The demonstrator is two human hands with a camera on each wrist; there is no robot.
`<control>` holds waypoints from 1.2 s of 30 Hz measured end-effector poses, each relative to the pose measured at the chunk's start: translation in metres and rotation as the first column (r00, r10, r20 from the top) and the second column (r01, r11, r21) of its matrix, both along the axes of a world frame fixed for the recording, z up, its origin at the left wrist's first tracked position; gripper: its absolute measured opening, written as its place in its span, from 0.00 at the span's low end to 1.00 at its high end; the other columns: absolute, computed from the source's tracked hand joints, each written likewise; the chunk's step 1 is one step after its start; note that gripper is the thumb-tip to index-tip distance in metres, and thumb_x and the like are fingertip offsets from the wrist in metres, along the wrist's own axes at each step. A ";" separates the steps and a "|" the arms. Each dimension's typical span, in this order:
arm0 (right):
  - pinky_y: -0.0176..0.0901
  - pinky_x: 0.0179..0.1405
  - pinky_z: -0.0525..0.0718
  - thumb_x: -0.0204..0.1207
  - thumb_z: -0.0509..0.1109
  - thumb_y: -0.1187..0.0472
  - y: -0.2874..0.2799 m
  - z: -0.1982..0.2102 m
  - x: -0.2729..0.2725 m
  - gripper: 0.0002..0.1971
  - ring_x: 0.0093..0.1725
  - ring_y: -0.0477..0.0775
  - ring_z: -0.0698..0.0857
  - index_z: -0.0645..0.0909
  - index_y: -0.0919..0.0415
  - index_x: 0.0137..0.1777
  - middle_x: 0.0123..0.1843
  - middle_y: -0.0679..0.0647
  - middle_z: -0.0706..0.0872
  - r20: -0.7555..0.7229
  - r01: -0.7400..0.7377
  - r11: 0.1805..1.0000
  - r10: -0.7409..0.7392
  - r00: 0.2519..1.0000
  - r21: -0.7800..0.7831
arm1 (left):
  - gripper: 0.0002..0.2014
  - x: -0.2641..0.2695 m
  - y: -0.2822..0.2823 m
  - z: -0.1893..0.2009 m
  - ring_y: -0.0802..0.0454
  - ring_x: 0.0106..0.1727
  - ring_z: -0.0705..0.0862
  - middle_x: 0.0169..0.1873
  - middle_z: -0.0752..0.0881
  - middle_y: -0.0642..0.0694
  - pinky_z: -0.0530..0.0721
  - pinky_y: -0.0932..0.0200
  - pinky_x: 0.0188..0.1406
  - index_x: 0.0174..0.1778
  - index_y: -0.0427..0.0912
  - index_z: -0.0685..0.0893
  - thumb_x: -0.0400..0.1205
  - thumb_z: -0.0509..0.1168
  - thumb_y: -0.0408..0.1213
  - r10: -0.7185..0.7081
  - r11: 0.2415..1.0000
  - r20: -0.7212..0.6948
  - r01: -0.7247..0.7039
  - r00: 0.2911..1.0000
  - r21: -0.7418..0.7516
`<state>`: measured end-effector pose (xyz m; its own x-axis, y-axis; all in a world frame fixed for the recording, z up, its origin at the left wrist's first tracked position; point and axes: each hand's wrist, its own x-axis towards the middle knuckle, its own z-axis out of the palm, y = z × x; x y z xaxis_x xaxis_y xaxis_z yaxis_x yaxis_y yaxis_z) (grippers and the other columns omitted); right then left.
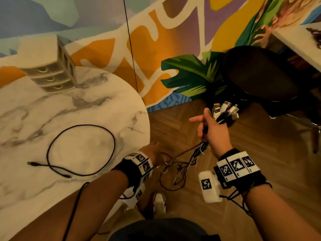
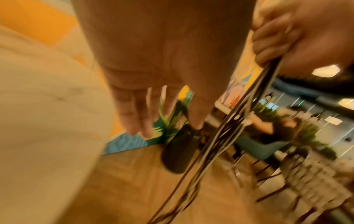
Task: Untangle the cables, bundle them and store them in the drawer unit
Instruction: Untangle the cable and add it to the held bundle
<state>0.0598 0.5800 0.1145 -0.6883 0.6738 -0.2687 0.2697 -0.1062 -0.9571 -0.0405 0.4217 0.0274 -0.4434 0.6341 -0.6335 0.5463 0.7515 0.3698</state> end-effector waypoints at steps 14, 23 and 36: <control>0.37 0.54 0.83 0.76 0.65 0.40 -0.018 0.027 -0.016 0.22 0.60 0.47 0.84 0.79 0.50 0.66 0.59 0.48 0.86 -0.154 -0.444 0.896 0.441 0.884 0.017 | 0.02 0.013 0.050 0.112 0.57 0.35 0.80 0.34 0.79 0.45 0.79 0.65 0.38 0.37 0.45 0.80 0.74 0.62 0.36 0.141 0.512 0.639 -0.608 0.756 0.607; 0.39 0.26 0.78 0.74 0.69 0.69 -0.056 -0.011 -0.033 0.11 0.25 0.46 0.80 0.82 0.57 0.32 0.27 0.48 0.84 -0.093 -0.530 0.837 0.544 0.834 0.137 | 0.22 -0.010 0.039 0.150 0.57 0.13 0.63 0.11 0.66 0.55 0.64 0.60 0.22 0.19 0.41 0.71 0.80 0.66 0.34 0.207 0.620 0.425 -0.454 0.881 0.640; 0.42 0.26 0.68 0.79 0.66 0.50 -0.027 -0.119 0.000 0.21 0.24 0.54 0.71 0.70 0.58 0.28 0.23 0.53 0.72 0.509 -0.173 0.985 0.149 0.848 0.000 | 0.17 -0.056 0.030 0.245 0.48 0.23 0.68 0.22 0.71 0.48 0.65 0.56 0.26 0.32 0.41 0.83 0.80 0.57 0.45 0.111 0.616 -0.742 0.540 0.661 0.573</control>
